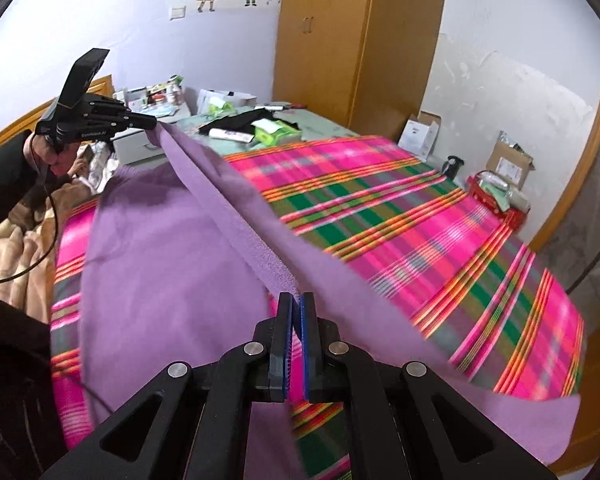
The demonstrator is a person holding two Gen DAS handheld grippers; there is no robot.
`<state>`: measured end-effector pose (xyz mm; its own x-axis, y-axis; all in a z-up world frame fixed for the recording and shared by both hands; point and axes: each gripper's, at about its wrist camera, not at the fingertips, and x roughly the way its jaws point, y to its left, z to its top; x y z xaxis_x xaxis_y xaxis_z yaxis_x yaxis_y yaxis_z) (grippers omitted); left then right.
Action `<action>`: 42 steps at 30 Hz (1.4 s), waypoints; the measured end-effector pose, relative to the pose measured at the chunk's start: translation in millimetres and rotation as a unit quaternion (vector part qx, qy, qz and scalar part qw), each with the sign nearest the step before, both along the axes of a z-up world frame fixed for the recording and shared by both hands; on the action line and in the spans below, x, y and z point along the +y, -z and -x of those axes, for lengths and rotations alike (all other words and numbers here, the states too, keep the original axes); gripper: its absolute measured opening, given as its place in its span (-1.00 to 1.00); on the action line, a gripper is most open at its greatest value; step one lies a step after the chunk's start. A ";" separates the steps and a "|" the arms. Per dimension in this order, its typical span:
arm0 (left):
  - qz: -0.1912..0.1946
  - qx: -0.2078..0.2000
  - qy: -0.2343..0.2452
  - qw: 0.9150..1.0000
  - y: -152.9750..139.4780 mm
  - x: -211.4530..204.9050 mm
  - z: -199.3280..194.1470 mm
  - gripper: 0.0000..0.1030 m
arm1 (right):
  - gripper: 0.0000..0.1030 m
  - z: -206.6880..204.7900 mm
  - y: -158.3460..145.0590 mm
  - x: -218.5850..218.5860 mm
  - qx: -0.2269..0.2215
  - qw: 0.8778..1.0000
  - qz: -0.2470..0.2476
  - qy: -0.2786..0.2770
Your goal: Fold clothes
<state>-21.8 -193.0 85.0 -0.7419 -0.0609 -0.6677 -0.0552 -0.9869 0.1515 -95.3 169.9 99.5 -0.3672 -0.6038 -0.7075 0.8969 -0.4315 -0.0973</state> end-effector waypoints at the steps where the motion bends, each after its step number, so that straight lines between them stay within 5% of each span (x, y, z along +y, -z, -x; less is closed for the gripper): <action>1: -0.003 -0.004 -0.002 1.000 6.6 2.6 -6.9 -0.97 | -0.93 -5.7 4.2 1.6 -0.005 1.000 0.000 0.001; 7: -0.050 -0.045 -0.022 0.997 51.7 1.7 -30.8 -0.96 | -0.93 -36.2 49.6 9.0 -0.053 0.998 -0.018 0.006; 14: -0.116 -0.054 -0.060 0.990 66.0 -4.0 -60.4 -0.96 | -0.87 -45.4 75.7 22.9 -0.096 0.995 -0.007 0.038; 16: -0.148 -0.053 -0.075 0.985 67.4 -8.1 -73.9 -0.96 | -0.86 -47.6 76.2 30.2 -0.101 0.993 0.000 0.054; 20: -0.213 -0.047 -0.114 0.969 68.5 -18.2 -87.1 -0.80 | -0.38 -50.3 76.8 43.7 -0.119 0.988 0.024 0.090; 23: -0.265 -0.035 -0.138 0.954 68.3 -27.7 -81.3 -0.64 | -0.31 -48.3 78.8 52.4 -0.149 0.980 0.053 0.122; 26: -0.309 -0.026 -0.164 0.936 70.6 -37.7 -71.1 -0.53 | -0.23 -41.0 85.3 62.9 -0.206 0.959 0.098 0.171; 31: -0.374 -0.020 -0.202 0.905 77.6 -54.1 -56.6 -0.52 | -0.19 -26.2 97.1 86.1 -0.304 0.906 0.186 0.229; 35: -0.406 -0.009 -0.224 0.886 80.2 -65.9 -54.2 -0.52 | -0.15 -11.6 109.5 103.6 -0.400 0.838 0.242 0.280; 37: -0.418 -0.007 -0.235 0.878 81.9 -72.1 -52.4 -0.51 | -0.15 -7.5 113.3 108.0 -0.427 0.815 0.256 0.295; 39: -0.428 -0.008 -0.246 0.870 84.6 -77.0 -50.4 -0.51 | -0.15 -3.9 113.7 108.0 -0.435 0.806 0.259 0.306; 42: -0.436 -0.012 -0.256 0.862 89.2 -79.6 -47.9 -0.51 | -0.15 -2.2 110.7 103.5 -0.429 0.809 0.250 0.315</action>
